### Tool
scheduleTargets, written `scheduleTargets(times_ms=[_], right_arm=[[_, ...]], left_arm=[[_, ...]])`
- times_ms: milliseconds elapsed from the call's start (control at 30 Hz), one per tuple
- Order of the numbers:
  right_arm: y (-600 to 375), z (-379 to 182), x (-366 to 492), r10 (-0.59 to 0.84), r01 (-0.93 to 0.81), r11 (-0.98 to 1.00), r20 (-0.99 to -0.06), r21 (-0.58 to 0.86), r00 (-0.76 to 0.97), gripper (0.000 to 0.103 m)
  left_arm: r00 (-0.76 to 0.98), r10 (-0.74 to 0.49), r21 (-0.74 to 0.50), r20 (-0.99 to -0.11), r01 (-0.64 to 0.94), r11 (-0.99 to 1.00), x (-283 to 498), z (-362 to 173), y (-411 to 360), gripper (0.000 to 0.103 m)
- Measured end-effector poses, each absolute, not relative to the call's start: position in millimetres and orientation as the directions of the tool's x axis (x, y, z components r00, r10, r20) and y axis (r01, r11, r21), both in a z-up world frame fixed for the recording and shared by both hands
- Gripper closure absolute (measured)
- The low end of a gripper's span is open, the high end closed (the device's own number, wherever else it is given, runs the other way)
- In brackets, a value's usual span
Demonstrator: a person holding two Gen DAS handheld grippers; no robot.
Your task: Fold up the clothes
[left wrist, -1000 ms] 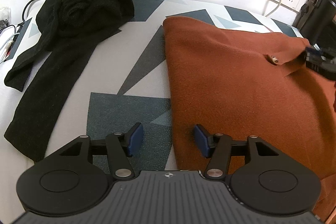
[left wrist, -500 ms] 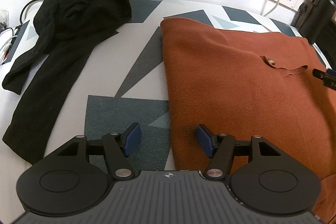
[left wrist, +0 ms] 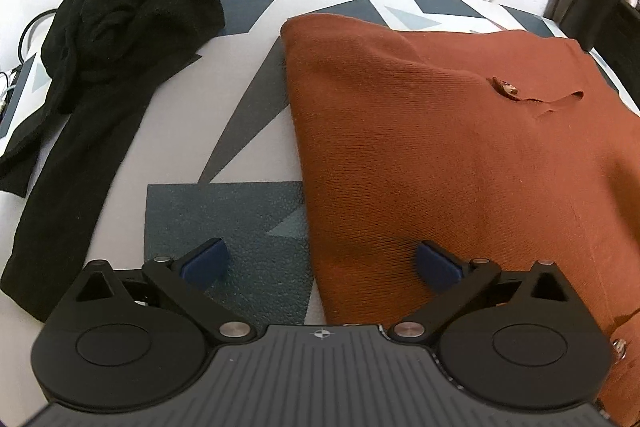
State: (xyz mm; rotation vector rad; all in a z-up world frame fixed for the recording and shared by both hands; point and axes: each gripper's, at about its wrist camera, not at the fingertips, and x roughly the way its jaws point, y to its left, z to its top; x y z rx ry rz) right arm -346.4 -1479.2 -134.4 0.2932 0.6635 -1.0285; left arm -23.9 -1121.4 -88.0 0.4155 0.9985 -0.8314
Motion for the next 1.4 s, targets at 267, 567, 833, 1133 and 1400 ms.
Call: scheduleTargets(times_ms=[267, 567, 833, 1133, 1400], right_arm=[[-1463.6, -145.1, -371.8, -0.668, 0.890, 0.455, -0.676, -0.039, 0.312, 0.001], [-1461.5, -158.5, -368.0, -0.620, 0.883, 0.468, -0.720, -0.020, 0.312, 0.001], [-1466.0, -161.0, -360.1, -0.604, 0.882, 0.471, -0.725, 0.010, 0.331, 0.001], [-1467.4, -162.7, -358.4, -0.612, 0.883, 0.469, -0.717, 0.013, 0.335, 0.001], [-1467.8, -164.2, -357.4, -0.621, 0.886, 0.463, -0.708, 0.014, 0.336, 0.001]], left_arm=[[0.315, -0.456, -0.054, -0.832, 0.772, 0.633, -29.2, -90.4, -1116.5, 0.000], [0.340, -0.475, -0.054, -0.812, 0.766, 0.640, -32.5, -92.1, -1113.4, 0.000], [0.353, -0.484, -0.056, -0.801, 0.760, 0.647, -33.7, -92.2, -1112.2, 0.000], [0.361, -0.489, -0.054, -0.794, 0.759, 0.648, -35.3, -91.7, -1111.5, 0.000], [0.382, -0.502, -0.054, -0.776, 0.753, 0.656, -38.2, -92.6, -1109.3, 0.000]])
